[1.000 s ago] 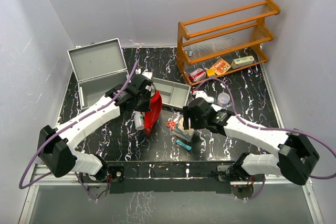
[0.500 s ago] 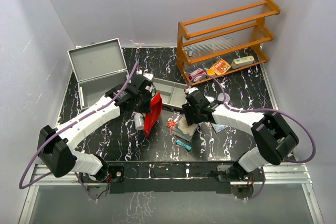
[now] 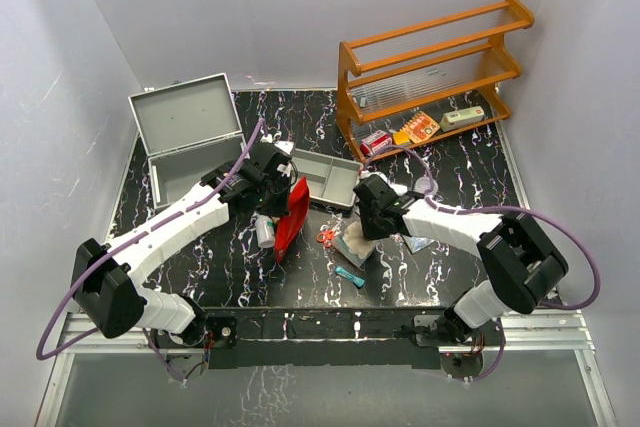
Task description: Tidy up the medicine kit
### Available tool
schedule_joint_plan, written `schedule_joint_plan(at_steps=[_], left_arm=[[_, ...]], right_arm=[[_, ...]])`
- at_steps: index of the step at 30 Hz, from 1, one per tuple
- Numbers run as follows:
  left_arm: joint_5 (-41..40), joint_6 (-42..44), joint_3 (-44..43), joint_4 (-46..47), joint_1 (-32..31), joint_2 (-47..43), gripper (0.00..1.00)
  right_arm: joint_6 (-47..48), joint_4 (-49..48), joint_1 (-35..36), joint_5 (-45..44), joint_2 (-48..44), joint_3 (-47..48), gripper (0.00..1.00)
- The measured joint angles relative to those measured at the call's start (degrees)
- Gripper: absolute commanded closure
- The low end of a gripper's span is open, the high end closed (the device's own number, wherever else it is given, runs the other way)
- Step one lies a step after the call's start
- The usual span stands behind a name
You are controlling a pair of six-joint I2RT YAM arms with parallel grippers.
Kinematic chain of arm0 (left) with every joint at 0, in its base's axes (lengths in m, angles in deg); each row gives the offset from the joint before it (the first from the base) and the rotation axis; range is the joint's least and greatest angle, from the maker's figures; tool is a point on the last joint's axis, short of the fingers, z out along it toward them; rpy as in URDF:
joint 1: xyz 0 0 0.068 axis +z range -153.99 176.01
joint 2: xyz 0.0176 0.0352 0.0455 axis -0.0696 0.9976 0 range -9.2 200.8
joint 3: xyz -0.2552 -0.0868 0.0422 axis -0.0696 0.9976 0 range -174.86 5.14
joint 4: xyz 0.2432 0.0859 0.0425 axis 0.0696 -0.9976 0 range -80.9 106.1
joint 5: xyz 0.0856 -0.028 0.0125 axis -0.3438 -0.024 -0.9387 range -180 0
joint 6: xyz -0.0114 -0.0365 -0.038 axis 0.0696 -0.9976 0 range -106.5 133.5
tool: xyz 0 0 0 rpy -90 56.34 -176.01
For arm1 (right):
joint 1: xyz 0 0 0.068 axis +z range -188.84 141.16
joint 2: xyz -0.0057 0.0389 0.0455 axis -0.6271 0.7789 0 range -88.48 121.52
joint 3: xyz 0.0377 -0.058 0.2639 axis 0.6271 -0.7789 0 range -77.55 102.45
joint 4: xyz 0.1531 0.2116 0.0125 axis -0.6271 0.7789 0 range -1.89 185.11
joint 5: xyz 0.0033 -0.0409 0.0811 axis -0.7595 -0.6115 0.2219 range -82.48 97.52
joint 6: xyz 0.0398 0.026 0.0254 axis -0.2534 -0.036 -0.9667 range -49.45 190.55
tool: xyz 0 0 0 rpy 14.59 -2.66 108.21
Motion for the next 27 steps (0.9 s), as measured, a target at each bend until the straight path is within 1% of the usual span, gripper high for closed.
schedule_joint_plan(at_steps=[4,8,10,11,15,19,23,27], left_arm=[[0.5,0.0,0.09,0.48,0.0,0.0,1.0],[0.9,-0.02,0.17,1.01,0.0,0.0,1.0],[1.05,-0.02,0.17,1.18,0.0,0.0,1.0],[1.05,-0.04,0.17,1.2,0.0,0.0,1.0],[0.94,-0.42,0.17,1.18,0.0,0.0,1.0],[0.72,-1.29,0.48,1.29,0.0,-0.11,1.0],[0.44,-2.32,1.84,1.31,0.04,-0.87,1.0],[-0.07,-3.48,2.75,1.01,0.35,-1.81,1.0]], right_arm=[[-8.24,4.87,-0.04,-4.46,-1.25,0.0,0.99],[-16.31,10.36,-0.07,-8.59,-2.51,0.0,0.71],[-18.62,12.74,-0.11,-10.01,-3.32,0.0,0.61],[-19.17,14.05,-0.15,-10.69,-3.87,0.11,0.58],[-18.6,18.49,-0.26,-12.13,-6.51,2.89,0.55],[-15.5,18.82,0.52,-11.3,-8.63,6.62,0.54],[-12.37,18.38,4.63,-9.05,-8.31,7.87,0.49],[-9.53,17.4,8.68,-6.6,-5.07,7.91,0.43]])
